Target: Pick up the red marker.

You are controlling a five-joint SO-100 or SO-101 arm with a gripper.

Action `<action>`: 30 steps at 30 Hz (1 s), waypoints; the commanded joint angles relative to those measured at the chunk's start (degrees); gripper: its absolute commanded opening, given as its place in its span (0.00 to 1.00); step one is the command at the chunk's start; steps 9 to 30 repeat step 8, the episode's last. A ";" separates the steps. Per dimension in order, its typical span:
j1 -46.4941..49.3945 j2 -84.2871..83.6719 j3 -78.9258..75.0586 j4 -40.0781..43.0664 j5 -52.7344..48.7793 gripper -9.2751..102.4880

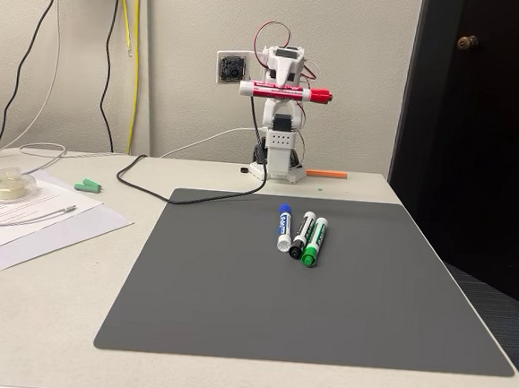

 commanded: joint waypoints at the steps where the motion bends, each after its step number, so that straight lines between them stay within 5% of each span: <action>1: 0.44 0.88 -2.37 -1.14 0.53 0.10; 30: 0.35 0.88 -2.37 -1.05 1.32 0.10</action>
